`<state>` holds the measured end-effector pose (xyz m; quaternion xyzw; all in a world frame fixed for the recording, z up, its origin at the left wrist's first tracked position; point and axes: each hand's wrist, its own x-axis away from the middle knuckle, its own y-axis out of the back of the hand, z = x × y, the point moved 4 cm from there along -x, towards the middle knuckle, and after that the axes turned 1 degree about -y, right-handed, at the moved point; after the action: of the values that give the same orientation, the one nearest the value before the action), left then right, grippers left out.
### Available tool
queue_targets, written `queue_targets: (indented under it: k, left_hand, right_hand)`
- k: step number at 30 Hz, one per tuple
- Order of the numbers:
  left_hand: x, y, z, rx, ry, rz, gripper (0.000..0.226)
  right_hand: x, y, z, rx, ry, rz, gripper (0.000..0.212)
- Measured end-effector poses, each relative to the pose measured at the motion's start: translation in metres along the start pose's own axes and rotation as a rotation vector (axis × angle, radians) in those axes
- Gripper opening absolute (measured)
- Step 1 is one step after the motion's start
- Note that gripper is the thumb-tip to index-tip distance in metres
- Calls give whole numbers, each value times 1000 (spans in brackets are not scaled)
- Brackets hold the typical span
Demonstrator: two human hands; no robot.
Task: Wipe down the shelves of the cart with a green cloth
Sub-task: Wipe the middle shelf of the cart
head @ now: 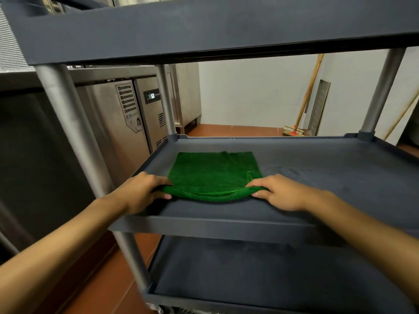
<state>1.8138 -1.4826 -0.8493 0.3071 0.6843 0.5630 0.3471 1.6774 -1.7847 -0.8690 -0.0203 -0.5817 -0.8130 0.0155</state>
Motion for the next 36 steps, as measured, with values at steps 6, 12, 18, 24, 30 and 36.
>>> queue_targets:
  k: [6,12,18,24,30,36]
  left_hand:
    - [17,6,-11,26,-30,50,32]
    - [30,13,-14,-6,-76,107,51]
    - [47,39,-26,49,-89,138,50]
    - [64,69,-43,208,-146,142,34]
    - [57,99,-46,300,-125,36,7]
    - [22,115,-43,260,-35,-32,19]
  right_hand:
    - [24,6,10,6,28,12,40]
    - [41,18,16,27,58,51,41]
    - [65,34,27,-19,103,13,40]
    - [88,49,38,-150,179,-24,37]
    - [103,74,56,-245,236,-69,26]
    - [72,93,43,-305,183,-207,23]
